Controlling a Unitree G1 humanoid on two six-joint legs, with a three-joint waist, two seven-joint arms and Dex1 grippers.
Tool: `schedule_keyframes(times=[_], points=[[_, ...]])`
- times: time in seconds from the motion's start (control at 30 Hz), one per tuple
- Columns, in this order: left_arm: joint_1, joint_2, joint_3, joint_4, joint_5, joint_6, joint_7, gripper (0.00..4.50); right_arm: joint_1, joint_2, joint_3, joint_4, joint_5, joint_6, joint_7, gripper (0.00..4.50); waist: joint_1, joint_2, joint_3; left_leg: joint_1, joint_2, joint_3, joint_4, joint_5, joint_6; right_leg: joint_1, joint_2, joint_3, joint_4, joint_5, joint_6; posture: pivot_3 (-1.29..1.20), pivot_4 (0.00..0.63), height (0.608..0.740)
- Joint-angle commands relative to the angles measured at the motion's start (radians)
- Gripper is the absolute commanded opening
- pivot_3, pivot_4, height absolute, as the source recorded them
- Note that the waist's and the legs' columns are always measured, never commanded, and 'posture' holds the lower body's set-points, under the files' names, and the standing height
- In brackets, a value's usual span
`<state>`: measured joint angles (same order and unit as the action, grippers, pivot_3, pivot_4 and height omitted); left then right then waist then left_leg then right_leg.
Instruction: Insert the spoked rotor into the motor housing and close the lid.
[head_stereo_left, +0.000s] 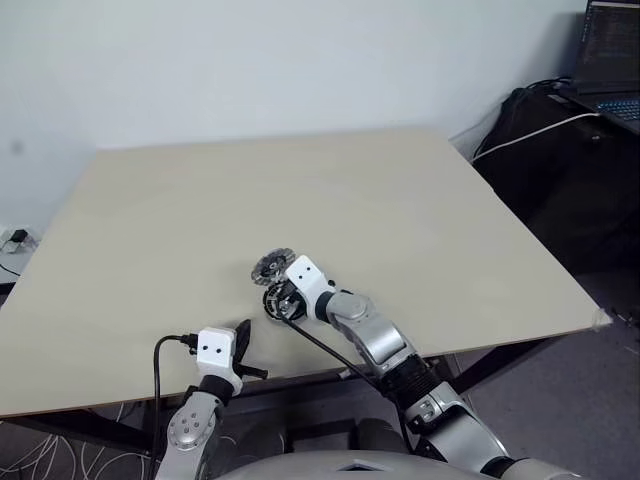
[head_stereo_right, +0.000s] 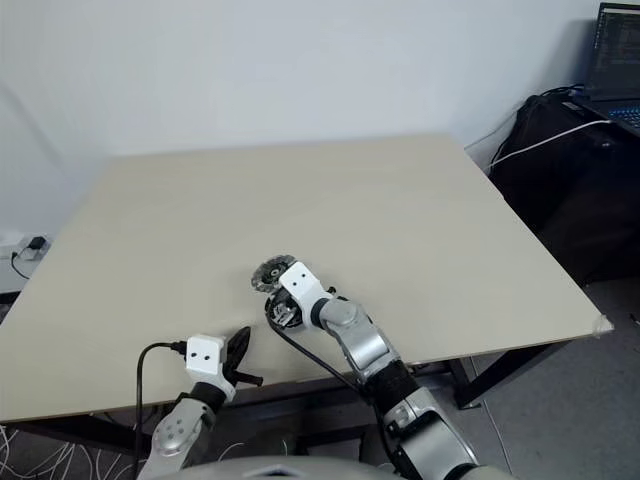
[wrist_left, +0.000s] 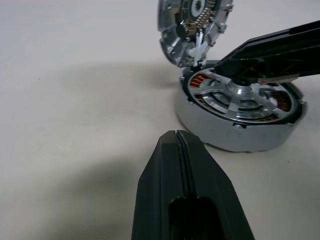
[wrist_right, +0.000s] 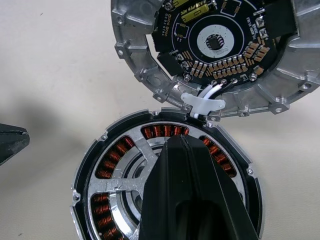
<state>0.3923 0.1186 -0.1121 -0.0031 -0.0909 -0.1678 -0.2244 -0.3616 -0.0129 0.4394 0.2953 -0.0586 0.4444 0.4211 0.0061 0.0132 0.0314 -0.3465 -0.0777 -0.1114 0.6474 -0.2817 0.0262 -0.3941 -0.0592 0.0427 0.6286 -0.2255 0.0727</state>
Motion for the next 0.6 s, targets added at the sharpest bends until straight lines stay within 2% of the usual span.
schedule_keyframes(times=[0.03,0.07,0.17,0.3,0.47,0.6], points=[[-0.014,-0.006,-0.001,-0.021,-0.003,-0.025,-0.013,0.02,0.004,-0.034,-0.001,-0.111,0.017,-0.018,0.070,0.00,-0.001,0.000,0.000,0.000,0.000,0.000,0.000,0.000,0.000,0.000,0.000,0.000,0.000,0.000,0.000,0.00,0.000,0.740],[-0.015,-0.007,-0.001,-0.022,-0.003,-0.024,-0.015,0.02,-0.006,-0.060,0.017,-0.150,0.014,-0.026,0.110,0.00,-0.002,0.000,0.000,-0.001,0.000,0.000,0.001,0.000,0.000,0.000,0.000,0.000,0.000,0.000,0.000,0.00,0.000,0.740],[-0.018,-0.010,-0.001,-0.022,-0.003,-0.021,-0.021,0.00,-0.058,-0.170,0.102,-0.237,-0.035,-0.051,0.245,0.56,-0.009,0.001,0.001,-0.001,0.000,0.000,0.001,0.001,0.001,-0.001,0.000,0.000,0.000,0.001,0.001,0.00,0.000,0.740],[-0.021,-0.014,-0.001,-0.020,-0.011,-0.012,-0.035,0.00,-0.131,-0.279,0.192,-0.249,-0.110,-0.098,0.361,1.87,-0.017,0.000,0.001,-0.001,0.001,-0.001,0.001,0.001,0.001,0.000,0.000,-0.001,0.000,0.002,0.004,0.00,0.000,0.740],[-0.022,-0.028,0.001,-0.015,-0.014,-0.010,-0.038,0.00,-0.223,-0.342,0.280,-0.194,-0.206,-0.185,0.459,3.47,-0.017,0.000,0.001,-0.001,0.000,-0.001,0.001,0.001,0.002,-0.001,0.000,-0.002,0.000,0.002,0.004,0.00,0.000,0.740],[-0.019,-0.039,0.007,-0.008,-0.013,-0.014,-0.034,0.00,-0.319,-0.374,0.366,-0.111,-0.326,-0.305,0.521,3.47,-0.015,-0.001,0.001,-0.001,0.000,-0.001,0.001,0.001,0.002,0.000,0.000,-0.002,0.000,0.003,0.004,0.00,0.000,0.740]])
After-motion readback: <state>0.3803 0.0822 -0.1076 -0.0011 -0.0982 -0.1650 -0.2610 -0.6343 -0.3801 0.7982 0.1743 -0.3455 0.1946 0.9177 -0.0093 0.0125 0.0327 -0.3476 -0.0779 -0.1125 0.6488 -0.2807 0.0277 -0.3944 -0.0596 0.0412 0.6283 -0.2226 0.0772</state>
